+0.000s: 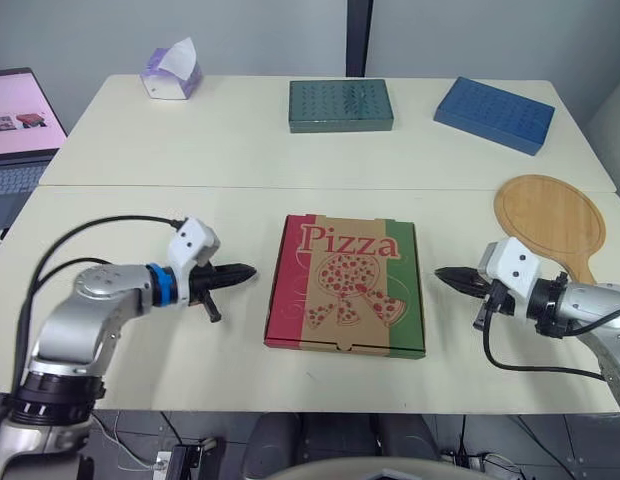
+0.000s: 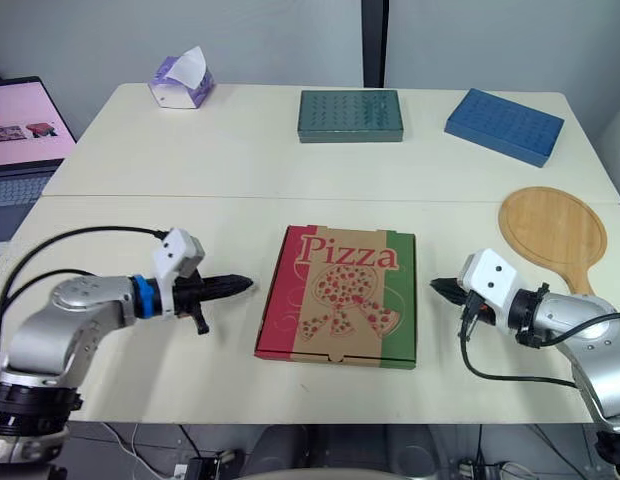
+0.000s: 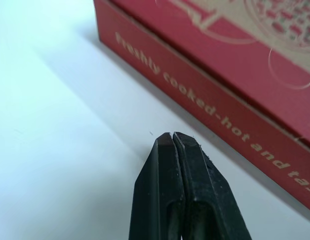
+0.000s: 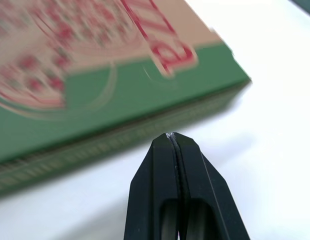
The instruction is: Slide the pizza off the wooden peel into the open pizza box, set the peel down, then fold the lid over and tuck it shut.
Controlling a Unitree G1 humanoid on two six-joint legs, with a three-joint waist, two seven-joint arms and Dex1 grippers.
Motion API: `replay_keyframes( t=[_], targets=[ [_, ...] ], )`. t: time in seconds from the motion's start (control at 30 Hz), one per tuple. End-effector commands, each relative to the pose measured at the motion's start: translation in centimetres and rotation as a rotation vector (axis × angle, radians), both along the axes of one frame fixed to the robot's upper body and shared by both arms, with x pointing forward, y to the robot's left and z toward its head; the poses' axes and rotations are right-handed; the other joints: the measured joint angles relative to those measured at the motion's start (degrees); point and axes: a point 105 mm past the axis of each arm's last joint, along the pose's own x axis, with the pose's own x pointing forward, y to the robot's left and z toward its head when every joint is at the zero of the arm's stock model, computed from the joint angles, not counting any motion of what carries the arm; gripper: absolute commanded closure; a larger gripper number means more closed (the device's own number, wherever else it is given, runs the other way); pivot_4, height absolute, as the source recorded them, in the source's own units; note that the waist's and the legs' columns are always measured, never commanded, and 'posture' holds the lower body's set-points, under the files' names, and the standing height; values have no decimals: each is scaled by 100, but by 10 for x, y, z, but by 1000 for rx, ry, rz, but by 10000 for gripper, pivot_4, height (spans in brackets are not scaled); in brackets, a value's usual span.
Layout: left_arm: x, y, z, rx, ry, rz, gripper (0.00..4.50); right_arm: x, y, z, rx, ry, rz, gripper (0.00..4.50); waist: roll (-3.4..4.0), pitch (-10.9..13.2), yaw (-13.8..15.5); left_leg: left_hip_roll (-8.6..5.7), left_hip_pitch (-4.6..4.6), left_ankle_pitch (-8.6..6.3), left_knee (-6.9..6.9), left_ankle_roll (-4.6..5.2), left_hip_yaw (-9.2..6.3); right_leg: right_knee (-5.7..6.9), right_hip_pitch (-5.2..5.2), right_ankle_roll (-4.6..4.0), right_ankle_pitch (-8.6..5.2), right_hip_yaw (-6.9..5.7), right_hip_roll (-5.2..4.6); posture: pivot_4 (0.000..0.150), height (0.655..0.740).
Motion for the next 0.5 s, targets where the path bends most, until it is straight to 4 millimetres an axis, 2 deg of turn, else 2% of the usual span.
replay_keyframes(
  t=[0.03,0.23,0.4,0.5],
  targets=[
    [0,-18,2,-16,-35,-23,45000,5,8,-4,-26,-31,32,44555,0,0,0,0,0,0,0,0,1,0,0,0,0,1,0,1500,7400],
    [2,-37,0,-51,-39,-39,45000,6,28,-7,12,-25,94,44555,0,0,0,0,0,0,0,-1,1,1,-2,0,0,2,0,1500,7400],
    [6,-43,4,-60,-53,-48,45000,10,31,-4,14,-35,105,44555,0,0,2,-1,-1,1,1,-1,1,0,-2,0,0,1,-1,1500,7400],
    [7,-41,4,-54,-52,-44,45000,10,30,-3,8,-32,111,44555,0,0,0,-1,-2,0,0,-1,1,0,-3,0,0,1,-1,1500,7400]
  ],
)
